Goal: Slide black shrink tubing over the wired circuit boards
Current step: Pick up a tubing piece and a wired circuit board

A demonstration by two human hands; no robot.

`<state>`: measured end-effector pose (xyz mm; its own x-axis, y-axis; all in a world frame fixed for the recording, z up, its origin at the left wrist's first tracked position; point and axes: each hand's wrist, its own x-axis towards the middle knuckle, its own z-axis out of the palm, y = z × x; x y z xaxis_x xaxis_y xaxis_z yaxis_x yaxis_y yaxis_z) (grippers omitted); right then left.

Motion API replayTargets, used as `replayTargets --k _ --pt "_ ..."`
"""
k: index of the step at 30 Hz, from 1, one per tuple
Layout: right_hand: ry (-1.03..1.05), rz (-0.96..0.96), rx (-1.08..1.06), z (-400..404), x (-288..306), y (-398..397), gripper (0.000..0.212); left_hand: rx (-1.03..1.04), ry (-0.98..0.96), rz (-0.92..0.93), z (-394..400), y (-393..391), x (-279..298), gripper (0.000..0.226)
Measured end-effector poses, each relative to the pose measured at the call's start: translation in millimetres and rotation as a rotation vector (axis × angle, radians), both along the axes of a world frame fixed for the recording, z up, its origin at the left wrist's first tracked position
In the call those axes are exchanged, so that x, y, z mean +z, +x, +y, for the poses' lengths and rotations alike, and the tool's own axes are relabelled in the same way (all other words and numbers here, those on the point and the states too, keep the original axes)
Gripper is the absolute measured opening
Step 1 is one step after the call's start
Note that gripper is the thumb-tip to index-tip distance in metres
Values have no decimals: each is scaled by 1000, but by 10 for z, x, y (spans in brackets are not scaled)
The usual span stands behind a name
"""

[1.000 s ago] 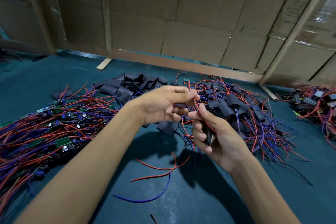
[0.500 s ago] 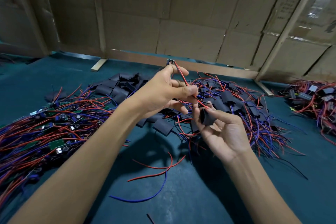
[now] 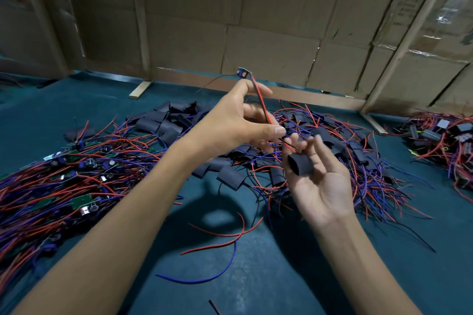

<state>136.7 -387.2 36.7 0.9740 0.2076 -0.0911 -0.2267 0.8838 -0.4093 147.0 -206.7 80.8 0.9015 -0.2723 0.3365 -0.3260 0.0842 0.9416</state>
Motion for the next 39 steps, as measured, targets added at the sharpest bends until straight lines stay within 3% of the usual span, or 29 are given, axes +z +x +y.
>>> replayTargets --k 9,21,34,39 --pt "137 149 -210 -130 -99 8 30 -24 47 -131 -308 -31 -203 54" --pt "296 152 -220 -146 -44 48 23 29 96 -188 -309 19 -294 52" --pt "336 183 -254 -227 -87 75 30 10 70 -182 -345 12 -364 51" --pt "234 193 -238 -222 -88 89 37 34 104 -218 -520 -26 -467 52"
